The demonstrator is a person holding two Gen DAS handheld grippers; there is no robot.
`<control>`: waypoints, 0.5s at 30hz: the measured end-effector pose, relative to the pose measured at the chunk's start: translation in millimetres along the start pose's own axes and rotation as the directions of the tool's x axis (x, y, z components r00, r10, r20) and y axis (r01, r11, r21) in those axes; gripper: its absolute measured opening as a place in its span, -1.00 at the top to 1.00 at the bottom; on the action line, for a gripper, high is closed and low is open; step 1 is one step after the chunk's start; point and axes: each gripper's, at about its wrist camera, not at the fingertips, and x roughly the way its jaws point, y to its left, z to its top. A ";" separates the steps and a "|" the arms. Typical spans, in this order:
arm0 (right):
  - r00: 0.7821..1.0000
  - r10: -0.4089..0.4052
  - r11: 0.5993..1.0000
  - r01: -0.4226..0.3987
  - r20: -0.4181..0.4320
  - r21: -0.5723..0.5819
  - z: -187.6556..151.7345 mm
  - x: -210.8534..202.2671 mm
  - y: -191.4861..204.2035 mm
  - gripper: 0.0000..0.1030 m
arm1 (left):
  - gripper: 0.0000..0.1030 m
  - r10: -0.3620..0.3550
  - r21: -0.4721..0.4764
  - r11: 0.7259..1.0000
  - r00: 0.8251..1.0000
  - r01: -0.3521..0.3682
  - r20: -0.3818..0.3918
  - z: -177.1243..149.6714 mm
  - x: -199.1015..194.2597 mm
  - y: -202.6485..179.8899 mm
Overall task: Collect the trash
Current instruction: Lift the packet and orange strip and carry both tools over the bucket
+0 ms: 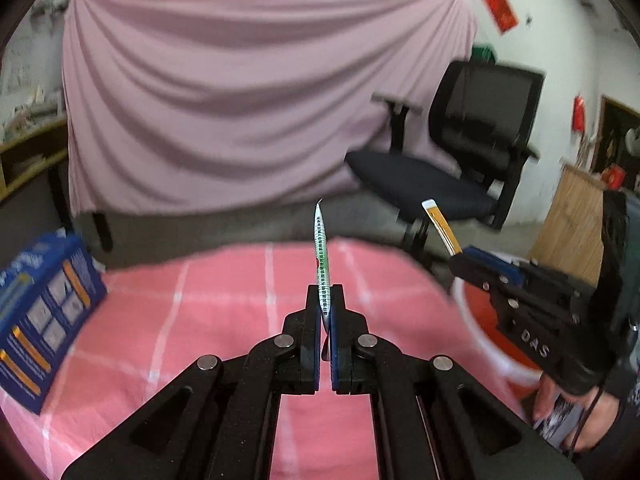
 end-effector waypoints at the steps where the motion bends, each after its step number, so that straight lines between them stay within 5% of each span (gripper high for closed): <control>1: 0.999 0.002 1.000 -0.002 0.045 0.010 3.2 -9.2 -0.8 0.75 | 0.96 -0.003 0.009 1.000 0.999 0.002 0.037 4.1 -5.7 -5.4; 7: 0.962 -0.065 0.998 0.058 0.265 0.033 14.2 -59.9 -4.1 0.75 | 0.96 -0.025 0.076 0.997 0.984 0.011 0.176 19.4 -25.5 -36.1; 15: 0.915 -0.184 0.982 0.157 0.360 0.103 11.2 -97.2 -33.5 0.75 | 0.96 -0.087 0.137 0.989 0.971 0.057 0.223 33.7 -19.7 -80.3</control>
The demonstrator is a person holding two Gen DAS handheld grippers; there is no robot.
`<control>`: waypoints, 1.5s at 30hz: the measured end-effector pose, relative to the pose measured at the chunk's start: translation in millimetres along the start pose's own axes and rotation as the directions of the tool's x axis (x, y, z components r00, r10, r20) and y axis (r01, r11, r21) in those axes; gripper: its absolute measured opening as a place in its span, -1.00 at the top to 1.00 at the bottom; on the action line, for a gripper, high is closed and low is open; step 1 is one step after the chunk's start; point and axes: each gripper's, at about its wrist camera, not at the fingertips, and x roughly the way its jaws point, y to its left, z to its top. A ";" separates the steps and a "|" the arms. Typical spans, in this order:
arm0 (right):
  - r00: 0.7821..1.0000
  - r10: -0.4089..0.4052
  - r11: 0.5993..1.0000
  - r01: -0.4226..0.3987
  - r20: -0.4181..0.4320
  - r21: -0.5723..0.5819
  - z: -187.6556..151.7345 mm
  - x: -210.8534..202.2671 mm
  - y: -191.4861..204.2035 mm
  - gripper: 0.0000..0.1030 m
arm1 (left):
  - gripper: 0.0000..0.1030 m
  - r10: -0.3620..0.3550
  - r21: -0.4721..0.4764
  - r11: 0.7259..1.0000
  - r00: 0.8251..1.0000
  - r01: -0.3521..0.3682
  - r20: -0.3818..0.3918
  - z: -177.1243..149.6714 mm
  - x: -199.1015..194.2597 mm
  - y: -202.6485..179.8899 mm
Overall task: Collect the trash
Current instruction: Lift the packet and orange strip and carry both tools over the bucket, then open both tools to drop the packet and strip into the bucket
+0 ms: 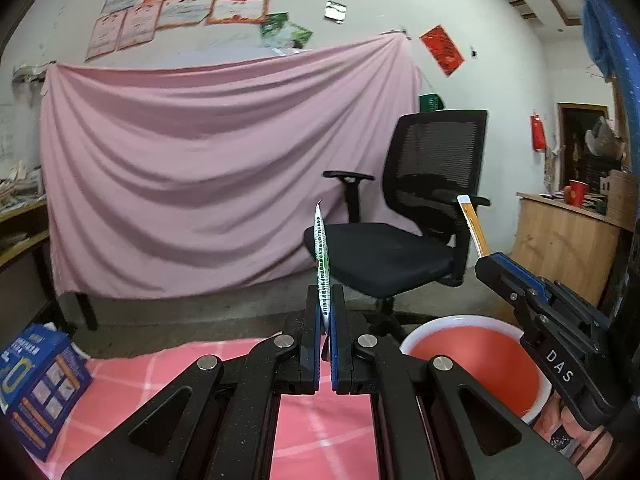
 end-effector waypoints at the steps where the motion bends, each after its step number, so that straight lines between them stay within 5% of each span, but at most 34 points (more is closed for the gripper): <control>1: 1.000 -0.016 1.000 0.016 0.005 0.006 0.5 -3.5 -6.0 0.75 | 0.96 -0.009 0.011 1.000 1.000 0.009 0.002 1.0 2.4 -6.4; 12: 0.989 -0.146 0.988 0.146 -0.004 0.059 -1.2 -20.5 -47.6 0.74 | 0.96 -0.136 0.079 0.988 0.991 0.136 -0.005 6.8 21.4 -64.0; 21: 0.978 -0.197 0.973 0.203 -0.063 0.109 -9.6 -22.2 -71.6 0.74 | 0.96 -0.209 0.040 0.976 0.974 0.213 -0.088 0.7 49.8 -89.1; 31: 0.968 -0.207 0.965 0.226 -0.144 0.134 -17.0 -18.0 -83.9 0.73 | 0.95 -0.268 -0.019 0.963 0.941 0.270 -0.205 -6.4 71.2 -99.5; 39: 0.954 -0.211 0.956 0.247 -0.212 0.161 -22.5 -12.6 -94.0 0.73 | 0.95 -0.313 -0.063 0.949 0.896 0.310 -0.316 -13.3 90.2 -110.8; 45: 0.951 -0.219 0.951 0.258 -0.219 0.172 -23.7 -14.1 -98.9 0.66 | 0.94 -0.314 -0.077 0.949 0.890 0.306 -0.330 -16.8 91.6 -110.3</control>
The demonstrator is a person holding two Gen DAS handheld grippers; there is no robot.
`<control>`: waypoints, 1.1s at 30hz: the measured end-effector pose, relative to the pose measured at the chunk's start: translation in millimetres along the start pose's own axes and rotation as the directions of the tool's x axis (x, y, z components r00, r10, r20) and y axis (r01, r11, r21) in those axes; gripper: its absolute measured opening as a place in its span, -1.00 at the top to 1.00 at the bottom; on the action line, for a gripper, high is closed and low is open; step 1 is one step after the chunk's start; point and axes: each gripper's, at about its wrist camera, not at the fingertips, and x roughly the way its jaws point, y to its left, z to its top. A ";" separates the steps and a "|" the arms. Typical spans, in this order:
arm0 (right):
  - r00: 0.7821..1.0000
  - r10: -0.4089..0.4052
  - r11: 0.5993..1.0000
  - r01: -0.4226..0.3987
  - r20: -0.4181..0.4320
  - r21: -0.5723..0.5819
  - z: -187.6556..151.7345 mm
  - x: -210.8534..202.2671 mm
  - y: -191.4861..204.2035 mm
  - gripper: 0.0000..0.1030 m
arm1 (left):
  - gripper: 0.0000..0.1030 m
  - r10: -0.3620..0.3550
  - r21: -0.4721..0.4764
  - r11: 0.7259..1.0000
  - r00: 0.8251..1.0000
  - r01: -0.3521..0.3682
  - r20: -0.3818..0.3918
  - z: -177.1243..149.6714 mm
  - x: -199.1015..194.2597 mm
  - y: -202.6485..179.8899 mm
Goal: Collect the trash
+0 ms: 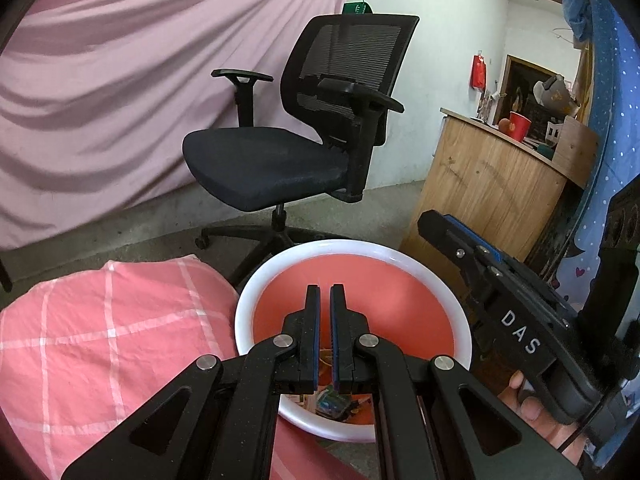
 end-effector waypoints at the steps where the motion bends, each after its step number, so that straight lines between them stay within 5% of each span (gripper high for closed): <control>1: 1.000 -0.001 1.000 0.001 -0.001 0.001 -0.1 -0.1 -0.5 0.66 | 0.94 0.002 -0.002 1.000 1.000 -0.002 0.000 -0.1 -0.5 0.6; 12: 1.000 -0.003 1.000 0.003 -0.013 -0.016 -1.4 1.3 4.1 0.64 | 0.93 0.041 -0.030 0.999 0.999 -0.041 0.019 -2.4 -12.9 15.4; 19: 1.000 0.006 0.999 -0.007 -0.017 -0.033 -2.8 2.2 12.9 0.46 | 0.92 0.111 -0.041 0.993 0.993 -0.110 0.040 -5.4 -27.9 27.2; 20: 1.000 0.007 0.999 -0.007 -0.019 -0.037 -3.0 2.6 14.6 0.45 | 0.88 0.122 -0.041 0.992 0.992 -0.120 0.045 -6.5 -31.0 29.2; 24: 1.000 0.015 0.998 -0.016 -0.020 -0.054 -3.9 2.9 22.6 0.23 | 0.21 0.160 -0.068 0.986 0.984 -0.155 0.075 -11.0 -45.6 40.0; 29: 0.999 0.048 0.998 -0.047 0.008 -0.045 -3.0 -3.6 31.3 -0.19 | 0.20 0.209 -0.086 0.976 0.973 -0.200 0.103 -15.0 -64.9 50.6; 33: 0.998 0.059 0.997 -0.058 0.023 -0.042 -4.3 -8.5 37.9 -0.43 | -0.14 0.245 -0.111 0.966 0.961 -0.232 0.128 -20.4 -81.1 58.7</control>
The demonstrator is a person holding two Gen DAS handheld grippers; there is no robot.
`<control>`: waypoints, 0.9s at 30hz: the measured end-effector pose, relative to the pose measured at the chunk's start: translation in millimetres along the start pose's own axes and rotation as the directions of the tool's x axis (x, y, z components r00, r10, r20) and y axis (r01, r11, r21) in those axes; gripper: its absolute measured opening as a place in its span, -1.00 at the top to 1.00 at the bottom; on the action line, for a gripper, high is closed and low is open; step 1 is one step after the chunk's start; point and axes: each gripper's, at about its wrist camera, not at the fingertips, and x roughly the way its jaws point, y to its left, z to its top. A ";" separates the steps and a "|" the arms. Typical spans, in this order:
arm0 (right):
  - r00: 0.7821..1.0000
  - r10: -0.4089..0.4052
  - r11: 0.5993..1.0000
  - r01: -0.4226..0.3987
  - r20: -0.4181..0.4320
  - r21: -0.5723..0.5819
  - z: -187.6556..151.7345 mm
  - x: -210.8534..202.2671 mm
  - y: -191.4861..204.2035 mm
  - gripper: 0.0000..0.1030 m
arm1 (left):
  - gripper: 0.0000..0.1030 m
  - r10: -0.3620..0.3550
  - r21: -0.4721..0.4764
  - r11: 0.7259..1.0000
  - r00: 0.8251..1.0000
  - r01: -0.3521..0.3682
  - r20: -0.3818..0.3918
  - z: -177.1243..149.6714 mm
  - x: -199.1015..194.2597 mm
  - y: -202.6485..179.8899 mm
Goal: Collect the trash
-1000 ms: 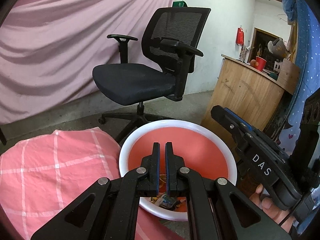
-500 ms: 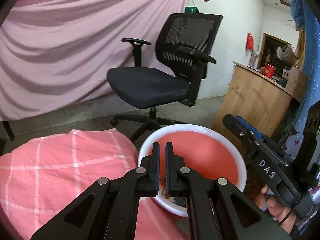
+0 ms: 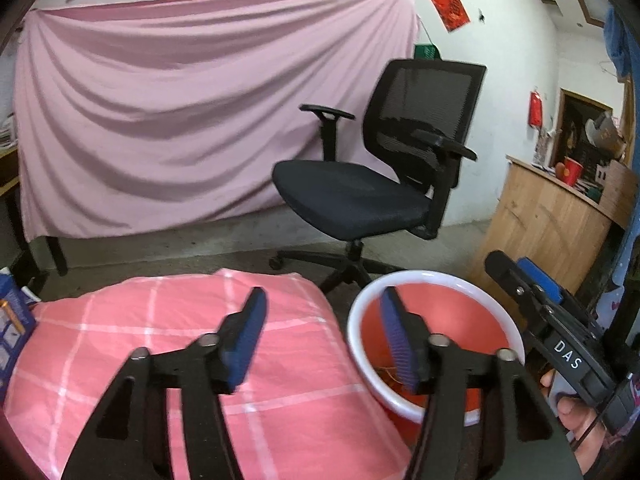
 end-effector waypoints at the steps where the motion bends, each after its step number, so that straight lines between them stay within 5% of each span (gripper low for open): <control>1: 1.000 -0.001 1.000 0.001 -0.001 -0.001 -0.3 -0.4 1.8 -0.47 | -0.18 0.012 -0.007 1.000 1.000 -0.012 0.015 -1.3 -5.5 3.6; 3: 1.000 -0.006 1.000 0.006 0.003 -0.004 -2.0 -2.6 5.9 -0.59 | -0.34 0.024 -0.013 1.000 0.999 -0.024 0.029 -3.6 -12.5 9.1; 6: 1.000 -0.005 1.000 0.005 0.014 -0.004 -4.8 -8.4 11.5 -0.80 | -0.92 0.043 -0.030 0.999 0.997 -0.042 0.057 -7.4 -24.6 18.0; 10: 0.999 -0.007 1.000 0.008 0.053 -0.030 -10.0 -21.2 25.0 -1.00 | -0.95 0.060 -0.048 0.997 0.993 -0.056 0.099 -15.6 -41.9 29.4; 27: 0.993 0.008 0.996 0.002 0.118 -0.087 -39.2 -81.8 76.1 -1.00 | -0.95 0.183 -0.059 0.983 0.970 -0.176 0.161 -70.3 -115.1 58.1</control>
